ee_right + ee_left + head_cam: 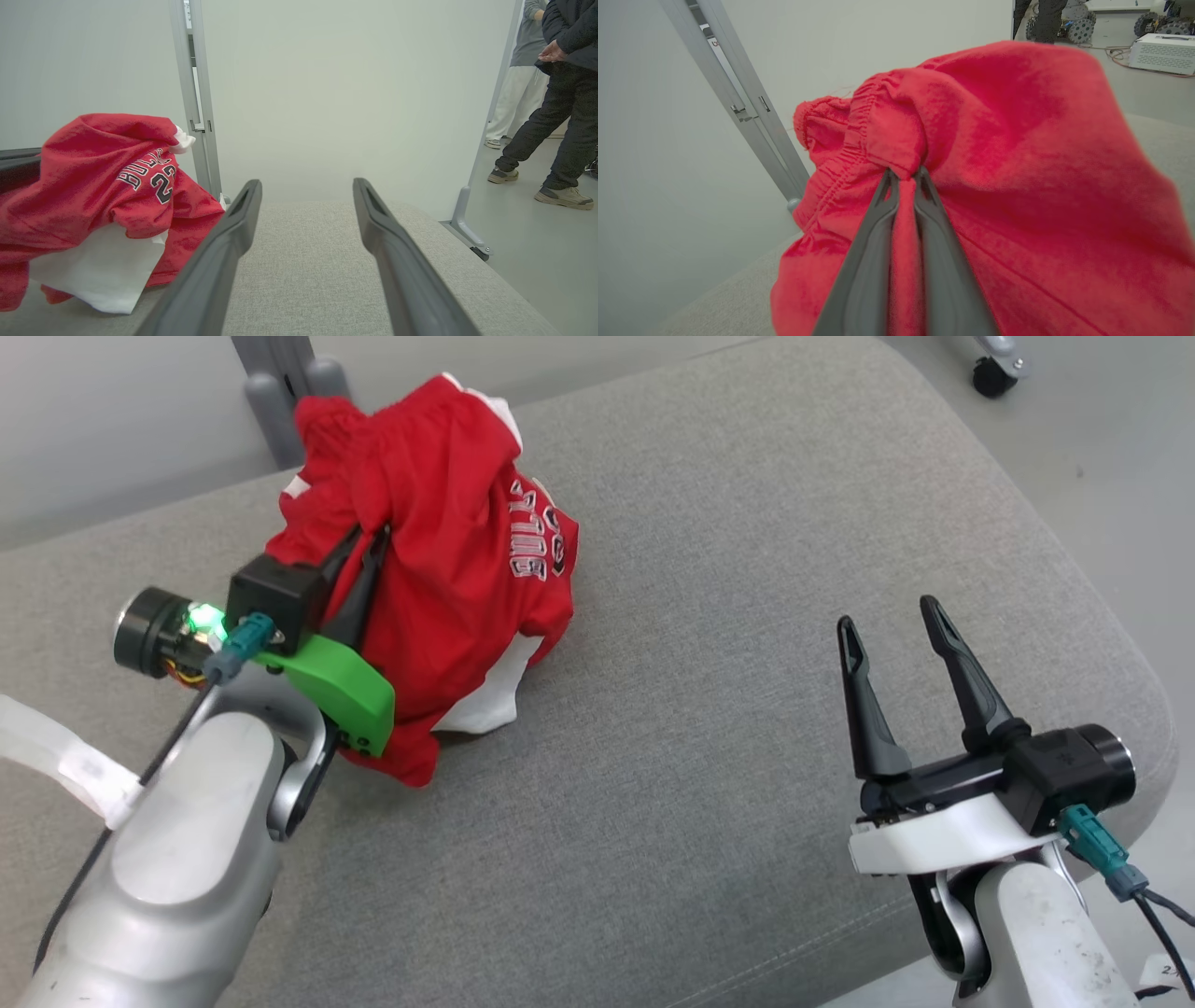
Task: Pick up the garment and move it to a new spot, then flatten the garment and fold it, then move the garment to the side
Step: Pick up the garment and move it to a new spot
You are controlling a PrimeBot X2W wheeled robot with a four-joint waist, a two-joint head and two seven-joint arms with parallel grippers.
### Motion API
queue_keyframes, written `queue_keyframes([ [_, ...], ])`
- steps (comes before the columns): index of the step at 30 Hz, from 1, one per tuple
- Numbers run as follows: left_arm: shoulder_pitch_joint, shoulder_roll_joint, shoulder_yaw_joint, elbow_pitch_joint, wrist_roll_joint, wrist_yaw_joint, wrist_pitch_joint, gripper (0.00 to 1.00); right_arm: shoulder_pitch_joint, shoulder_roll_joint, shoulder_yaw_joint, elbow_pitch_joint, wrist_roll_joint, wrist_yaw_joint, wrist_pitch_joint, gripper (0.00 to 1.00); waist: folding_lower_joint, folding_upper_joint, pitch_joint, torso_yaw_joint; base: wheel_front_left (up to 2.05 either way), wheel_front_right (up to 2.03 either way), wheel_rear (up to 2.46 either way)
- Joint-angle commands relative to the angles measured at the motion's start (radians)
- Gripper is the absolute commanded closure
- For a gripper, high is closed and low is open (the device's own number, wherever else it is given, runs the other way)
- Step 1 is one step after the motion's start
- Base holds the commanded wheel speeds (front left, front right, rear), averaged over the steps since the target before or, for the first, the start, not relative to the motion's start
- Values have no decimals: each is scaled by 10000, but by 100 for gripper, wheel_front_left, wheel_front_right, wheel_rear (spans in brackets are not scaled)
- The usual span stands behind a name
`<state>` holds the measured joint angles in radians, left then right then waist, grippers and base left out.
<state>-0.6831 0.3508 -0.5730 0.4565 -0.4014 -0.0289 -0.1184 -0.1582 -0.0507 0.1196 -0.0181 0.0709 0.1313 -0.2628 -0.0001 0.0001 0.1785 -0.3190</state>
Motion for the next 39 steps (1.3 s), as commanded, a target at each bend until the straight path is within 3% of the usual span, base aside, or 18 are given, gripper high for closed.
queue_keyframes([
  [1,151,-28,-70,250,193,40,-177,100,-190,5,-16,-75,111,-10,-31,0,1,-1,430,-135,0,0,0],
  [3,233,-207,-167,718,54,-79,-377,100,-254,5,-19,-100,163,-10,-31,0,1,-1,635,-95,0,0,0],
  [7,194,-546,-328,1623,106,-258,-988,79,-404,3,15,-101,154,-10,-31,0,1,-1,973,71,0,0,0],
  [8,167,-635,-322,1788,84,-264,-1087,58,-416,0,-14,-96,150,-10,-30,0,1,-1,1019,122,0,0,0],
  [9,120,-784,-296,1942,48,-244,-1203,0,-433,0,-60,-101,141,-10,-31,0,1,-1,1064,207,0,0,0],
  [14,61,-1113,-93,2028,183,-95,-1466,0,-442,2,-96,-24,0,-10,-31,0,1,-1,981,607,0,0,0],
  [26,2749,-1261,2281,-1509,850,618,-1472,0,-1,-4,142,197,-67,-10,-30,0,1,-1,-179,1371,0,0,0],
  [39,6233,-2489,4745,-4136,2057,388,-1463,0,861,-7,-61,399,-225,-10,-30,0,1,-1,-1322,2113,0,0,0],
])
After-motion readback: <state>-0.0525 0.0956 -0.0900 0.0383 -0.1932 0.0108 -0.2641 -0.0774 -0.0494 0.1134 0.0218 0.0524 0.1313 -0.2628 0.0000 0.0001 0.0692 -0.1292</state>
